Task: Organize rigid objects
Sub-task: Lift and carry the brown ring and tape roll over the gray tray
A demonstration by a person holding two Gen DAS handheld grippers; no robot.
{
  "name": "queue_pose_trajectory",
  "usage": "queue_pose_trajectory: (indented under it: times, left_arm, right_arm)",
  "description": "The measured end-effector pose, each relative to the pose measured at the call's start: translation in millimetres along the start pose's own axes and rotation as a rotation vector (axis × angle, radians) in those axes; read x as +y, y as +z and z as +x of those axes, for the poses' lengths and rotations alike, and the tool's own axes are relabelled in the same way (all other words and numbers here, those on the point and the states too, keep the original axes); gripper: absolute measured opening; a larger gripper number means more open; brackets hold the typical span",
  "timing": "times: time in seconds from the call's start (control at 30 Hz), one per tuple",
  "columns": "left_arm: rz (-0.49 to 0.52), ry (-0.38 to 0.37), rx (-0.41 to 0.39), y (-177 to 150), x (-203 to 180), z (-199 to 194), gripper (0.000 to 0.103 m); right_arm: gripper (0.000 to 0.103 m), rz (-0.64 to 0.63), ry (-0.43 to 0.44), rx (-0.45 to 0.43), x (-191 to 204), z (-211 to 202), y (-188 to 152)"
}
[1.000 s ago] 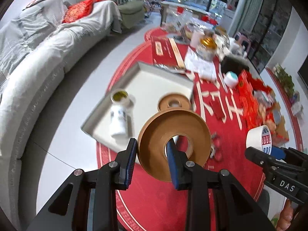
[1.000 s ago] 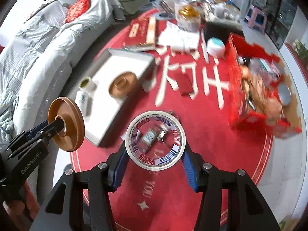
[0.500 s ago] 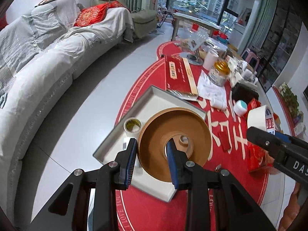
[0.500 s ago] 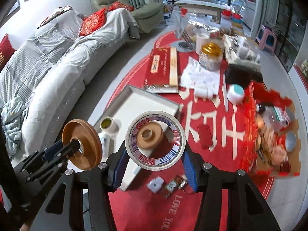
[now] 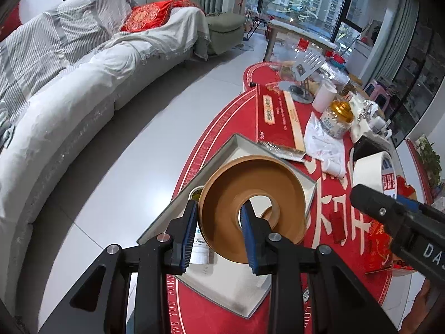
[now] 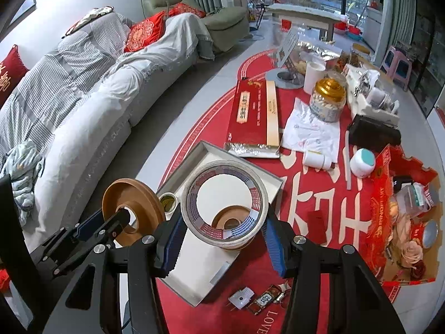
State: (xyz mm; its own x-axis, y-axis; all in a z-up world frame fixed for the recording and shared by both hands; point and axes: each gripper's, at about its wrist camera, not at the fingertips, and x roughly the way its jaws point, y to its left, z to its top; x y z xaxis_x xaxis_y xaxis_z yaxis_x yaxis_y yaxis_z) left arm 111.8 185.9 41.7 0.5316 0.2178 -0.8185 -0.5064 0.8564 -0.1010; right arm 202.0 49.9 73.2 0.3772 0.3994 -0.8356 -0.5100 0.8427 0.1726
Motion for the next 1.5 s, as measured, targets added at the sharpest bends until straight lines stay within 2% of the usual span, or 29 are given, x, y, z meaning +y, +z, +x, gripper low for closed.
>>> queue_pose_trajectory:
  times: [0.3,0.97,1.5]
  left_arm:
    - [-0.005,0.02,0.062,-11.7,2.2,29.4,0.034]
    - [0.016,0.079,0.106,-19.6,1.7,66.3,0.034]
    - [0.047,0.115,0.123,-21.7,-2.1,86.9,0.034]
  right_arm:
    - [0.054,0.032,-0.017,0.058,-14.1,29.2,-7.4]
    - [0.054,0.063,-0.033,0.135,-21.5,80.2,-11.5]
    - [0.054,0.058,-0.009,0.14,-17.7,104.2,-6.9]
